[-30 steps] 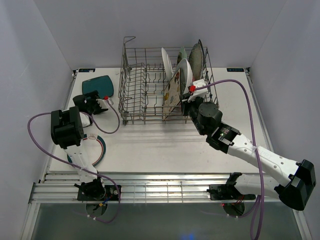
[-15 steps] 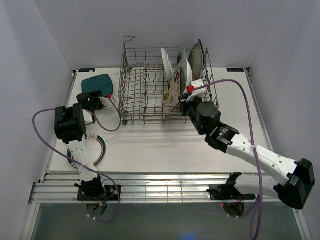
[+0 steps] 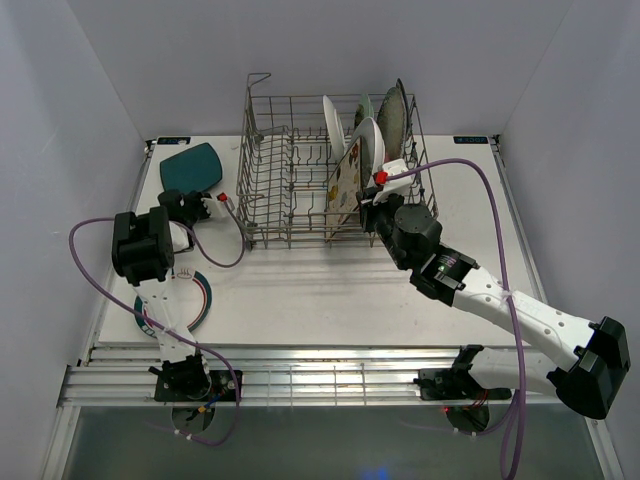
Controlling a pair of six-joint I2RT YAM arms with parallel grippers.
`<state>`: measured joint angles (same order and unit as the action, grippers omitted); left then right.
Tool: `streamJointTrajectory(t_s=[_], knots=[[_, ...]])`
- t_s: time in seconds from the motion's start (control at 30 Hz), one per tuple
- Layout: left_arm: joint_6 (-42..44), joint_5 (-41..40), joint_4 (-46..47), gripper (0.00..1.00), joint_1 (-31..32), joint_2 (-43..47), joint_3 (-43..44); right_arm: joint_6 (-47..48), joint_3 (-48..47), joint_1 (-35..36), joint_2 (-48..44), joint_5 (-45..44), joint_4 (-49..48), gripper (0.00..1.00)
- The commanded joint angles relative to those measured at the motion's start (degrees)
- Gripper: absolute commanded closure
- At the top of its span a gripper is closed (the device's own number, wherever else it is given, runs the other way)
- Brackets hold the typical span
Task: Load the plates into the dish rack
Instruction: Pick up the plate at the center of the board.
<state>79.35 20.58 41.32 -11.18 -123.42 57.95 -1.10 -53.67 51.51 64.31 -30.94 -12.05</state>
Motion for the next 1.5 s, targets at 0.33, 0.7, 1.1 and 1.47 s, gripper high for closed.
streamJointTrajectory(t_s=[0.33,0.7,1.1,1.47], knots=[[-8.5,3.5,0.3,1.0,-0.2,11.3,-5.5,-0.6,-0.5,-0.1,-1.3,0.5,-2.4,0.78],[-13.4,1.4,-0.1,1.0,-0.7,15.9,-4.4,-0.8,0.0,-0.2,-2.3,0.6,-2.3,0.78],[-25.8,1.9,-4.1,1.0,-3.4,23.3,-0.7,-0.9,-0.1,-0.2,-2.2,0.8,-2.1,0.78],[-36.2,3.2,-11.3,1.0,-3.9,31.2,3.6,-0.9,-0.2,-0.2,-2.5,0.7,-1.8,0.78]])
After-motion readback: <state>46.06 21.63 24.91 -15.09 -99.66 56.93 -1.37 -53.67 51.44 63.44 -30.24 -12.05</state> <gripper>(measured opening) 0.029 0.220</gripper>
